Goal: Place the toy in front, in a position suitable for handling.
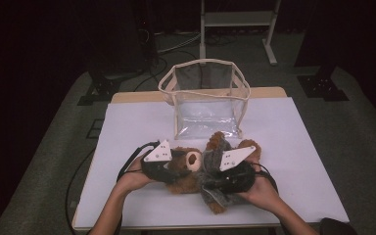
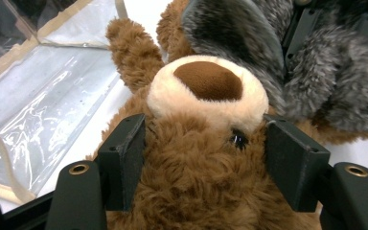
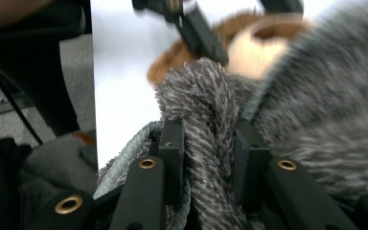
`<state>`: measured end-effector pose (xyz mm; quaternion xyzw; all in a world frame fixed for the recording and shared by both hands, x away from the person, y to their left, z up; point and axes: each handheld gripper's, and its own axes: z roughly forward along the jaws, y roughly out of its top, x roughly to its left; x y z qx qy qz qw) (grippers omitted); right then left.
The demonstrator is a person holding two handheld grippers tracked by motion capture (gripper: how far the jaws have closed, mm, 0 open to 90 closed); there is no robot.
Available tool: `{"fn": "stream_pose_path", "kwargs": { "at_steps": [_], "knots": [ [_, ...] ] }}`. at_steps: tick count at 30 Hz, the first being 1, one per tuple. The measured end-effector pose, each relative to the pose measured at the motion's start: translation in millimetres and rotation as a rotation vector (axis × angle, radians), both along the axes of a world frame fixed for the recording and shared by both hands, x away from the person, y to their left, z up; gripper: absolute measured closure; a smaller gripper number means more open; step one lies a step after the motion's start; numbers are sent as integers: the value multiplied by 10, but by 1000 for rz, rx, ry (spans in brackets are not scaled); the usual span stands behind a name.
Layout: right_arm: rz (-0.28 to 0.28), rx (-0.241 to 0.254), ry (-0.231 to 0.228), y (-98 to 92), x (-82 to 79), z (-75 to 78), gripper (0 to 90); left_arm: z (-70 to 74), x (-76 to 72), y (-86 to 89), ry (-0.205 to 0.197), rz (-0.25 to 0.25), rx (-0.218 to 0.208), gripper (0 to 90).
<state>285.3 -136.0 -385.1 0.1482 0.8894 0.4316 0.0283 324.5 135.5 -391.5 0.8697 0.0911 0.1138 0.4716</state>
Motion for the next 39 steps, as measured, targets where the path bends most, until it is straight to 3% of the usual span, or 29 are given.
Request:
{"fn": "stream_pose_path", "kwargs": {
  "at_steps": [3, 8, 12, 17, 19, 23, 27, 28, 29, 34, 39],
  "knots": [
    [-16, 19, 1, -181, -15, 49, 692, 0, 10, -1, 13, 8, -5, 341],
    [-84, 58, -60, -345, 37, 272, 691, -3, -5, -39, 16, -10, 10, 345],
    [-85, 56, -66, -198, 186, 326, 691, 0, -43, -54, 5, -31, 25, 347],
    [-90, 8, -41, 41, 408, 195, 686, -11, -77, -39, 11, -61, 45, 346],
    [-94, 15, -30, 37, 466, 172, 683, -11, -73, -17, 18, -72, 46, 344],
    [-155, 22, -46, -90, 560, 229, 684, 5, -92, -16, 10, -96, 60, 344],
    [-170, 26, -20, -138, 580, 196, 688, 41, -84, -40, -39, -56, 59, 273],
    [-165, 23, -11, -127, 558, 176, 689, 47, -66, -42, -29, -39, 47, 250],
    [-150, 26, -2, -119, 532, 163, 689, 38, -53, -47, -5, -51, 40, 245],
    [-132, 25, -6, -94, 482, 229, 688, -7, -92, -87, 4, -99, 53, 301],
    [-148, 16, -3, 8, 635, 238, 688, 7, -166, -119, -30, -131, 101, 307]
  ]
}}
